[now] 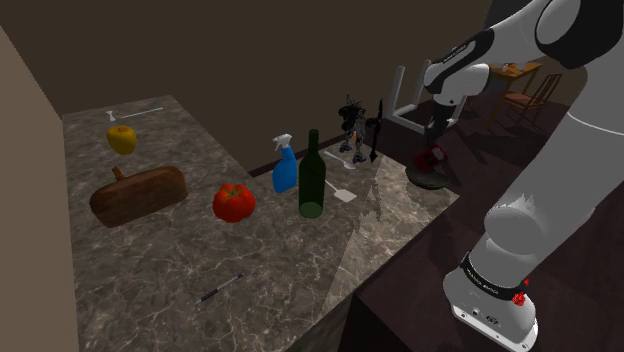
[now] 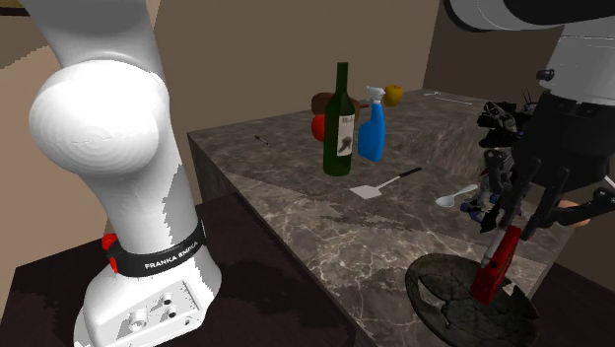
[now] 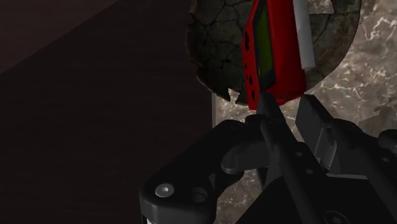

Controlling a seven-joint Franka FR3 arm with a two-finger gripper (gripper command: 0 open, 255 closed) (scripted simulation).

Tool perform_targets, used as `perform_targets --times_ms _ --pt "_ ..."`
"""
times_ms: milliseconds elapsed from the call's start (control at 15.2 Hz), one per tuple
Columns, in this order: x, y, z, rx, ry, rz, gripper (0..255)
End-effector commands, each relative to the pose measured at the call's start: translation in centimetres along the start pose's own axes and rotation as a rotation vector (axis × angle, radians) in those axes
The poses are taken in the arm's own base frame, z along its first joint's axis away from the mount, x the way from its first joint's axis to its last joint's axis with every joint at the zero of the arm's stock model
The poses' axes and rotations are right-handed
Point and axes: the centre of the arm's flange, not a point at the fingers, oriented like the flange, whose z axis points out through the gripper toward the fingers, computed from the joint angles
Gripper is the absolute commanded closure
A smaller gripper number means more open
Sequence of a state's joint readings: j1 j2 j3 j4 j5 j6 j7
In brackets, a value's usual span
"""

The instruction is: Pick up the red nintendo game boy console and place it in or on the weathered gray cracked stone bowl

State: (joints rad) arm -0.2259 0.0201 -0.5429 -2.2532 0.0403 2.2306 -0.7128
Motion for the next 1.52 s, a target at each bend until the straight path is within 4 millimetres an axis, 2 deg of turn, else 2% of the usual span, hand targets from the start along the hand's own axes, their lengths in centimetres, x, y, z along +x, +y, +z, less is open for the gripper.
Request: perform_targets --times_ms 0,462,528,858,1122,1452 --pt "0.1 0.0 1.2 -0.001 0.001 0.0 255" --pt "0.1 0.0 1.2 -0.001 0.001 0.0 255" --pt "0.1 0.0 1.2 -0.001 0.001 0.0 0" --pt "0.1 0.0 1.2 -0.001 0.001 0.0 0" --pt "0.1 0.0 -3.8 -0.001 0.001 0.0 0" --pt "0.1 0.0 -3.8 -0.001 0.001 0.0 0"
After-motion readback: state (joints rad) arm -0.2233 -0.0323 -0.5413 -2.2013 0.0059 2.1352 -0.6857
